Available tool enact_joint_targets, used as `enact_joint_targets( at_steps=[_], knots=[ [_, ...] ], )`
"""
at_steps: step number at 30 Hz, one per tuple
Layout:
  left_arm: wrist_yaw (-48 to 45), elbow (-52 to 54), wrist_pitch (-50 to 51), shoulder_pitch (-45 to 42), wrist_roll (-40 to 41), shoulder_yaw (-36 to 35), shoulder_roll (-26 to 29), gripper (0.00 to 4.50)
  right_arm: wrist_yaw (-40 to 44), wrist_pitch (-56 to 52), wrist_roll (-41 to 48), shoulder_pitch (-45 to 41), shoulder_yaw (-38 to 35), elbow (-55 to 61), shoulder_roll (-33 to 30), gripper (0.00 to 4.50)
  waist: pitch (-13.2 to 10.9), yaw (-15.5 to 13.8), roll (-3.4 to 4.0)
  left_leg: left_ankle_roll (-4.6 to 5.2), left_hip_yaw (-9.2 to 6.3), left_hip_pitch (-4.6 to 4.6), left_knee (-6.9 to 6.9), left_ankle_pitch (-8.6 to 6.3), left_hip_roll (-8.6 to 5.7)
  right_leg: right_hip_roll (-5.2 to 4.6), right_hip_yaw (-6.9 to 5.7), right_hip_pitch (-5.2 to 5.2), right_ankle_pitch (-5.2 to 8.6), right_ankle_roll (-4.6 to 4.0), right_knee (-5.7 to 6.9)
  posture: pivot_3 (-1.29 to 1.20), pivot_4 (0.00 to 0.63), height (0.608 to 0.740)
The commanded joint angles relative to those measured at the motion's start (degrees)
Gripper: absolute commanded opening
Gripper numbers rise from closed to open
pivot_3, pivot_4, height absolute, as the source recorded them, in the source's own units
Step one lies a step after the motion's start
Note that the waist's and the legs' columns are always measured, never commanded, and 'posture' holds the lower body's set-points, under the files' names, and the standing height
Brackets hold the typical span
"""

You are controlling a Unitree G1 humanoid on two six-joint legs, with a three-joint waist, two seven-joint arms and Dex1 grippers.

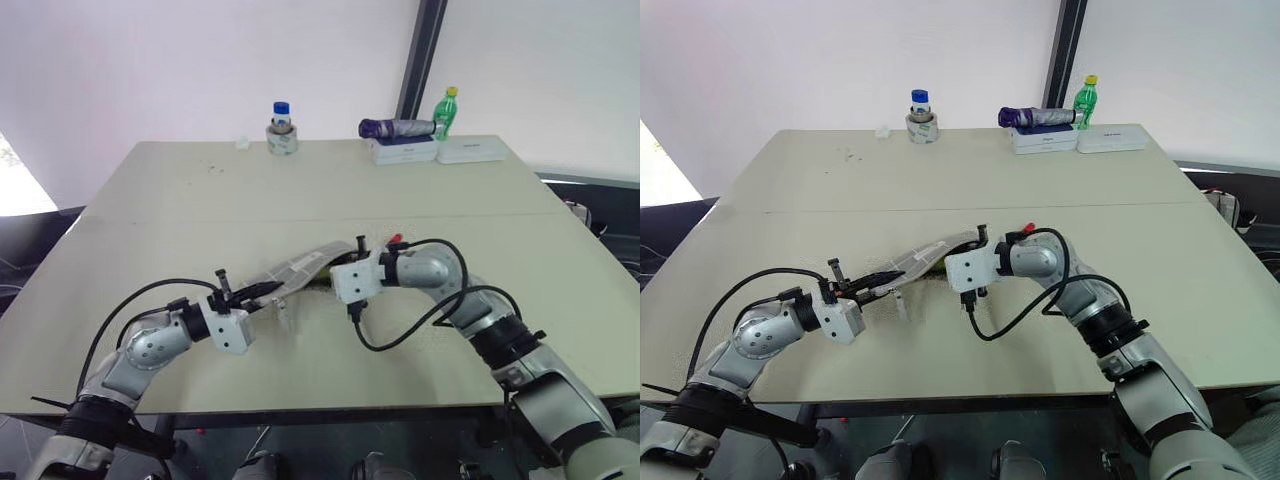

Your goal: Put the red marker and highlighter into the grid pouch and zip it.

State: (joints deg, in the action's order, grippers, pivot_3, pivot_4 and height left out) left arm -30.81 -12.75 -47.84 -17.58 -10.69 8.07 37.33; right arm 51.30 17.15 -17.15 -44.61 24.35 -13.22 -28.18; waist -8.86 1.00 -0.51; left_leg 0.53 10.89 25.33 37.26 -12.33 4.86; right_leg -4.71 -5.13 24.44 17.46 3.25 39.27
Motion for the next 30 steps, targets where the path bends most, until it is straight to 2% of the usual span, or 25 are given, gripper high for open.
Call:
enact_joint_targets(
  at_steps=[1,2,3,4,7,8,16,20,22,24,25,28,30],
  knots=[
    [0.78,1.86,-0.38,-1.08,1.57,-1.12,-0.12,0.0,0.82,-0.43,3.15,-0.88,-1.04,1.74,1.83,1.39,0.0,0.0,0.0,0.0,0.0,0.0,0.0,0.0,0.0,0.0,0.0,0.0,0.0,0.0,0.0,0.0,0.15,0.738],
    [0.79,1.57,-0.32,-1.08,1.6,-1.4,0.1,0.0,1.06,-0.71,3.49,-1.0,-1.47,1.6,1.76,1.95,0.0,0.0,0.0,0.0,0.0,0.0,0.0,0.0,0.0,0.0,0.0,0.0,0.0,0.0,0.0,0.0,0.15,0.738],
    [0.85,1.29,-0.16,-0.97,1.7,-1.73,0.28,0.0,0.8,-0.37,3.28,-1.14,-1.83,1.29,1.46,2.29,0.0,0.0,0.0,0.0,0.0,0.0,0.0,0.0,0.0,0.0,0.0,0.0,0.0,0.0,0.0,0.0,0.15,0.738],
    [0.91,1.08,-0.01,-0.85,1.76,-2.01,0.43,0.0,0.66,0.09,3.25,-1.21,-2.13,1.11,1.12,2.88,0.0,-0.03,0.0,0.0,0.0,0.0,0.0,0.0,0.0,0.0,0.0,0.0,0.0,0.0,0.0,0.0,0.15,0.738],
    [1.54,1.02,0.73,-0.04,2.77,-3.54,0.71,0.0,2.39,0.92,9.11,-1.4,-4.9,4.61,0.81,4.31,0.0,-0.09,0.0,0.0,-0.01,0.0,0.02,0.0,0.0,-0.01,0.0,-0.01,0.0,0.0,0.0,0.0,0.15,0.738],
    [1.69,1.16,0.88,0.32,3.14,-4.01,0.9,0.0,3.46,-0.53,11.85,-1.45,-5.93,6.46,0.81,4.47,0.0,-0.08,0.0,0.0,-0.01,0.0,0.02,0.0,0.0,-0.01,0.0,-0.01,0.0,0.0,0.0,0.0,0.15,0.738],
    [2.53,1.1,2.25,3.76,5.02,-8.26,2.7,0.0,6.31,-19.13,25.66,1.37,-14.01,17.12,-0.96,4.47,0.0,-0.09,0.0,0.01,-0.07,-0.01,0.0,-0.01,0.04,-0.02,0.0,-0.01,0.0,0.0,0.01,0.0,0.15,0.738],
    [2.81,0.43,1.69,3.98,4.38,-9.39,3.53,0.0,2.94,-31.03,31.6,5.7,-19.54,21.07,-1.82,4.47,0.0,-0.31,-0.01,0.14,-0.12,0.0,0.02,-0.09,0.0,-0.09,-0.01,-0.05,-0.01,-0.02,0.0,0.0,0.15,0.738],
    [3.65,0.15,1.55,4.49,4.05,-10.47,4.04,0.0,-5.26,-32.63,28.98,12.62,-23.49,22.14,-0.8,4.47,0.03,-0.37,-0.05,0.22,-0.12,0.01,0.02,-0.13,-0.02,-0.12,-0.01,-0.06,-0.01,-0.02,-0.01,0.0,0.15,0.738],
    [4.41,0.17,1.52,5.84,4.22,-11.34,4.13,0.0,-17.98,-31.98,25.66,23.3,-28.87,27.25,4.63,4.47,0.17,-0.47,-0.28,0.26,-0.16,0.01,-0.01,-0.16,-0.02,-0.14,-0.05,-0.08,-0.01,-0.03,-0.02,0.0,0.15,0.738],
    [4.55,0.19,1.47,6.25,4.29,-11.55,4.09,0.0,-21.82,-32.07,24.88,26.33,-30.27,29.33,6.64,4.47,0.19,-0.41,-0.3,0.15,-0.2,0.0,-0.05,-0.11,-0.02,-0.24,-0.09,-0.11,0.0,-0.03,-0.05,0.0,0.15,0.738],
    [5.17,0.09,1.36,7.46,4.23,-11.66,3.46,0.0,-27.74,-33.82,23.32,41.07,-27.42,40.68,12.29,4.47,0.11,-0.11,-0.17,0.02,-0.13,0.05,-0.16,-0.03,-0.05,-0.25,-0.13,0.01,0.01,0.0,-0.04,0.0,0.15,0.738],
    [5.31,-0.06,1.35,7.46,4.05,-11.55,3.2,0.0,-31.02,-35.2,21.73,45.59,-25.92,43.94,14.36,4.47,0.1,0.32,-0.16,0.0,-0.15,0.02,-0.18,-0.02,0.0,-0.21,-0.12,0.01,0.01,0.01,-0.03,0.0,0.15,0.738]
  ],
)
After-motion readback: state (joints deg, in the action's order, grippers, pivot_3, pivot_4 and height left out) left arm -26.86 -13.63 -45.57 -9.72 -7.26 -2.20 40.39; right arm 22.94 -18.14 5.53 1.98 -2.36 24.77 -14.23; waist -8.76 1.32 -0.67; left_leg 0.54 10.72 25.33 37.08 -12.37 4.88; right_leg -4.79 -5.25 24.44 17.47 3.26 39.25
